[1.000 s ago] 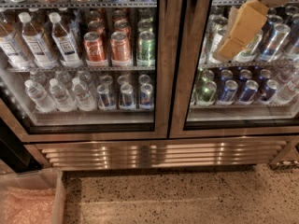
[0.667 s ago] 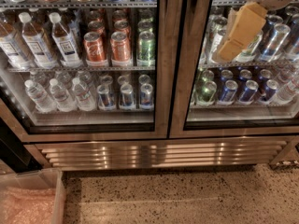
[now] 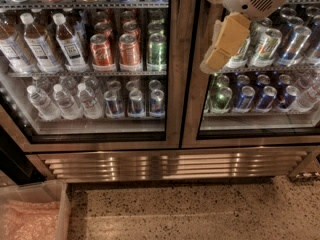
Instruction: Open left fridge door
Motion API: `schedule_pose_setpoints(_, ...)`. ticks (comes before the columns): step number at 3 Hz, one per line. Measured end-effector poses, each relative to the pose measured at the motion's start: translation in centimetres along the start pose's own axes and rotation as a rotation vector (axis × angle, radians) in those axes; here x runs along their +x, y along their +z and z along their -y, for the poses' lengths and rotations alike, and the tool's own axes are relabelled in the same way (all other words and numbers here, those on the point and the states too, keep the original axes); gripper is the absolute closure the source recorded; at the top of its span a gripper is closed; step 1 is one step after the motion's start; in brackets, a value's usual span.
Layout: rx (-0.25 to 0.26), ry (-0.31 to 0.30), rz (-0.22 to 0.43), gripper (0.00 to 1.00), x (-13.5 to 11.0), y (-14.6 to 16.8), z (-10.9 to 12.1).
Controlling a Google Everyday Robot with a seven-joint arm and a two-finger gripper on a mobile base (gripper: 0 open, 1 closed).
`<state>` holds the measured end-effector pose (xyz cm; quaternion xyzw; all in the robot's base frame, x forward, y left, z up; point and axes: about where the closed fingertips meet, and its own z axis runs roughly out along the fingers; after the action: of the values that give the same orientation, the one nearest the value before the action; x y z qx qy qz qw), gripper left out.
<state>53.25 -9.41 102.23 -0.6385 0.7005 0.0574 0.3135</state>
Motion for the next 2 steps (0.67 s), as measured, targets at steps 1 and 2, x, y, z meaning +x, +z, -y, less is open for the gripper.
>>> schedule_pose_setpoints(1,0.0,0.0,0.0,0.0,0.0,0.01,0.0)
schedule_pose_setpoints(2,0.005,0.016,-0.007,0.0,0.39,0.0,-0.03)
